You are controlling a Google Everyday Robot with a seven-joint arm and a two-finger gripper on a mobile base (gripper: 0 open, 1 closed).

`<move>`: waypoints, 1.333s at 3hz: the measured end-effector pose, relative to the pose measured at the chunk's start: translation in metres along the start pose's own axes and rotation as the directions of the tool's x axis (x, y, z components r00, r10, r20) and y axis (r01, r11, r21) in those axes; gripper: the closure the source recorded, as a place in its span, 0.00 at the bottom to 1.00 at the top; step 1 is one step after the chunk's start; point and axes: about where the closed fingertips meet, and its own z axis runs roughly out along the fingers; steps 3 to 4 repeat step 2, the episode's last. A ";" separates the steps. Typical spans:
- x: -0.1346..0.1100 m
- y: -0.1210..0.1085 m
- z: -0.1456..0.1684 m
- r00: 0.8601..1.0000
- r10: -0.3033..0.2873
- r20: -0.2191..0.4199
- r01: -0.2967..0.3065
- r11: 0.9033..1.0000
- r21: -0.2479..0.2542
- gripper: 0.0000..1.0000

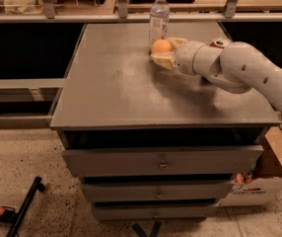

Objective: Move orange near blue plastic bottle

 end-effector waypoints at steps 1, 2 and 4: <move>-0.001 0.002 0.002 1.000 0.000 0.001 0.000 1.000 -0.004 0.00; -0.001 0.002 0.002 1.000 0.000 0.001 0.000 1.000 -0.004 0.00; -0.001 0.002 0.002 1.000 0.000 0.001 0.000 1.000 -0.004 0.00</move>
Offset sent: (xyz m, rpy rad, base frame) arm 0.0001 0.0025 -0.0003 0.0006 0.0005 0.0036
